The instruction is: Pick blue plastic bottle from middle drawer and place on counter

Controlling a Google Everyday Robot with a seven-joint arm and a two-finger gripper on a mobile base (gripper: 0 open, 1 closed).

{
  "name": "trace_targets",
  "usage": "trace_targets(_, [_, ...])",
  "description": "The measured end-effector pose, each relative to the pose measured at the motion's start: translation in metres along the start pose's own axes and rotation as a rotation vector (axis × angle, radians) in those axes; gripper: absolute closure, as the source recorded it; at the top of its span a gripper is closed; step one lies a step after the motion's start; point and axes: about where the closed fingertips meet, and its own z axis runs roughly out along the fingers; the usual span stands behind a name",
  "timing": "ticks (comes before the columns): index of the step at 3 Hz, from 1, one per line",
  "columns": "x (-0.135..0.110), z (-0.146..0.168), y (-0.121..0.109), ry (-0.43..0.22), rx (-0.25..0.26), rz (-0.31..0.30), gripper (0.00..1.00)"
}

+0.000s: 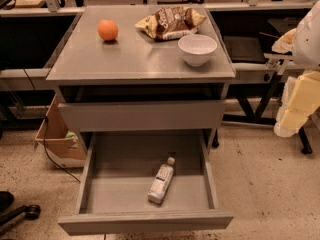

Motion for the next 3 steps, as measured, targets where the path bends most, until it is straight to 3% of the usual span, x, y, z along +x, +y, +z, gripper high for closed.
trace_targets(1, [0.000,0.000,0.000,0.000,0.000,0.000,0.00])
trace_targets(2, [0.004,0.027,0.003,-0.016,-0.026,-0.003,0.00])
trace_targets(3, [-0.002,0.070,0.011,-0.059,-0.073,-0.046,0.00])
